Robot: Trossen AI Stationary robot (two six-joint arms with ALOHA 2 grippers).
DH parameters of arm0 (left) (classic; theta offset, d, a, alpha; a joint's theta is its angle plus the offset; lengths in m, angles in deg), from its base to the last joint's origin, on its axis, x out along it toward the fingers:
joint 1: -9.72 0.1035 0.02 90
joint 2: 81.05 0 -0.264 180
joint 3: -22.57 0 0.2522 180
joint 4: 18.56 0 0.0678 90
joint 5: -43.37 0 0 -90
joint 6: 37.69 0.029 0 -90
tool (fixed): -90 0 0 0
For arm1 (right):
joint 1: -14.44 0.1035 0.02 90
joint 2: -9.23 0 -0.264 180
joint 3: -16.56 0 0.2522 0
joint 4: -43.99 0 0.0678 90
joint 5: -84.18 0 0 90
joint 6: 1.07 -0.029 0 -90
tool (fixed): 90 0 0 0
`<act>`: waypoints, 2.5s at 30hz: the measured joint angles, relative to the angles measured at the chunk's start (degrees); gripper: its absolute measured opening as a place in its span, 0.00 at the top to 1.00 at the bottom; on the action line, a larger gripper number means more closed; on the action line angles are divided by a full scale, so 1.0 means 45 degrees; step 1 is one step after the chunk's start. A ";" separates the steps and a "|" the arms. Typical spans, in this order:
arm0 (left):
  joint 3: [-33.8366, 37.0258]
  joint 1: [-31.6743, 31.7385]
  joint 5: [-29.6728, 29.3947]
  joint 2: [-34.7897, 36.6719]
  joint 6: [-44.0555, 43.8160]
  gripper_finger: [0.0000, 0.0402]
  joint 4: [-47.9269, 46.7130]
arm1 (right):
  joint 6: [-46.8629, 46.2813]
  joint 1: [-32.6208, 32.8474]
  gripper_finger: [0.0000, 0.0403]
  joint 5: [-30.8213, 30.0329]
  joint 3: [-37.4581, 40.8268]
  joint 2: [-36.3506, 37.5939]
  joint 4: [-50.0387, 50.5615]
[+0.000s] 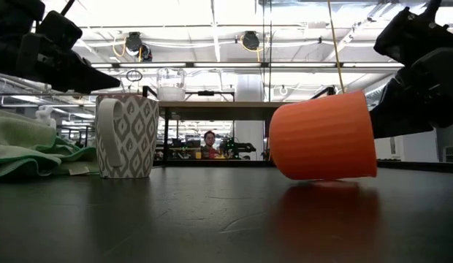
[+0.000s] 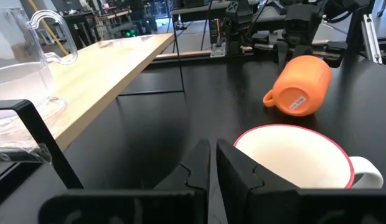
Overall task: Stack small to large cups/mugs on shelf
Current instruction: Put the orange mug on the shelf
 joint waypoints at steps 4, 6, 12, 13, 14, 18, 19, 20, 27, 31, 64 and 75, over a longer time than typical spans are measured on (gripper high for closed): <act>0.0000 0.0005 0.0000 0.0000 -0.0005 0.92 -0.0152 | 0.0647 0.0000 0.99 0.0039 0.0005 0.0449 0.0008; 0.0062 0.0005 0.0000 0.0000 -0.0007 0.92 -0.0051 | 0.0872 0.0000 0.99 0.0075 0.0005 0.0716 0.0006; 0.0402 0.0005 0.0000 0.0000 -0.0010 0.92 -0.0033 | 0.1290 -0.0163 0.99 0.0272 0.0005 0.1346 0.0010; 0.0455 0.0004 0.0000 0.0000 -0.0010 0.92 0.0069 | 0.1373 -0.0268 0.99 0.0413 0.0005 0.1436 0.0033; 0.0508 0.0000 0.0000 0.0000 -0.0010 0.92 0.0233 | 0.1478 -0.0376 0.99 0.0583 0.0005 0.1497 0.0049; 0.0649 0.0004 0.0000 0.0000 0.0153 0.92 0.0520 | 0.1762 -0.0969 1.00 0.1411 0.0005 0.1732 0.0030; 0.0666 0.0000 0.0000 0.0000 0.0161 0.92 0.0531 | 0.1857 -0.1096 1.00 0.1601 0.0005 0.1736 -0.0016; 0.0670 0.0000 0.0000 0.0000 0.0165 0.92 0.0536 | 0.1893 -0.1212 1.00 0.1705 0.0005 0.1731 -0.0019; 0.0670 0.0004 0.0000 0.0000 0.0155 0.92 0.0556 | 0.1765 -0.1682 1.00 0.2811 0.0005 0.1737 0.0052; 0.0670 0.0002 0.0000 0.0000 0.0163 0.92 0.0565 | 0.1361 -0.2017 1.00 0.4530 0.0005 0.2350 0.0143; 0.0670 0.0002 0.0655 0.0000 0.0711 0.92 0.0555 | -0.1645 -0.4840 1.00 1.2689 -0.6873 0.3373 1.5274; 0.0670 0.0005 0.0695 0.0003 0.0838 0.92 0.0550 | -0.0821 -0.5057 1.00 1.3965 -0.6868 0.2259 1.6180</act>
